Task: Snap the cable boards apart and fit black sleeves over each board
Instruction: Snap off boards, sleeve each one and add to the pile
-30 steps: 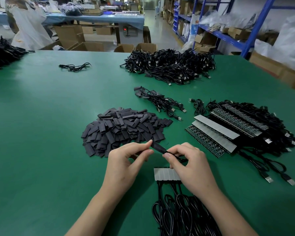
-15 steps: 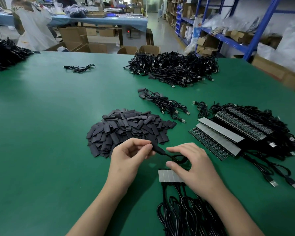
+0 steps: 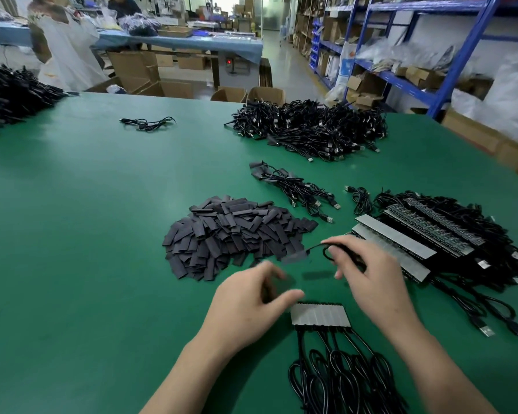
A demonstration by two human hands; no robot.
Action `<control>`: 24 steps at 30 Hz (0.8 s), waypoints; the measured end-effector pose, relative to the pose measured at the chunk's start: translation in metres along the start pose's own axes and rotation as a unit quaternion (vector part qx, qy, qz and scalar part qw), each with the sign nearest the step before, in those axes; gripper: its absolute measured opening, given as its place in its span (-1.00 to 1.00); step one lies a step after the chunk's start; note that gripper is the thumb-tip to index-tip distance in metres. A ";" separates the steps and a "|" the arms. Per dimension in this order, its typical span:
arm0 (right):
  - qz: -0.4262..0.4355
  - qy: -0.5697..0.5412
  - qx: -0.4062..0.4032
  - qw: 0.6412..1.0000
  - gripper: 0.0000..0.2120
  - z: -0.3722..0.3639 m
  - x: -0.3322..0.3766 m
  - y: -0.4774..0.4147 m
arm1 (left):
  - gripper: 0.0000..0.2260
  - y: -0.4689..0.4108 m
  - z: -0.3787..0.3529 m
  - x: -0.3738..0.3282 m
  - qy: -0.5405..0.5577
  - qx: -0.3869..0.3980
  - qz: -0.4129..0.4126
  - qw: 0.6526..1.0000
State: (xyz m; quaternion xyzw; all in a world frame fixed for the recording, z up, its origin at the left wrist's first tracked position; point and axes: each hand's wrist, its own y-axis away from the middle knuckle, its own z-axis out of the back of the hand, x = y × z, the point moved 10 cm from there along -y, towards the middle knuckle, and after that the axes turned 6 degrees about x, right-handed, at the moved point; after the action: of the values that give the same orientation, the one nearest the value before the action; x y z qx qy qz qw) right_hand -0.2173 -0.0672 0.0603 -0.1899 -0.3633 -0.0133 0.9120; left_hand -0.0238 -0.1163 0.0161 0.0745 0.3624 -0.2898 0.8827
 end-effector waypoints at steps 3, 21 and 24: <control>-0.014 0.004 0.004 1.000 -0.88 0.002 0.003 -0.033 | -0.44 0.001 -0.009 -0.009 -0.096 0.031 -0.037 0.994; -0.086 -0.118 0.279 0.949 -0.68 -0.043 0.019 -0.029 | -0.70 -0.001 -0.025 -0.011 0.343 0.127 -0.004 0.931; -0.108 -0.173 0.268 0.941 -0.78 -0.039 0.006 0.010 | -0.73 -0.002 -0.023 -0.011 0.357 0.120 -0.002 0.926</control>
State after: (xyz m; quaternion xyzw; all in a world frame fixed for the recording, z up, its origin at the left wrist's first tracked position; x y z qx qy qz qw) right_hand -0.1861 -0.0713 0.0349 0.1029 -0.5242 0.0193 0.8451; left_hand -0.0447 -0.1052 0.0068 0.2779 0.6159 -0.2873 0.6789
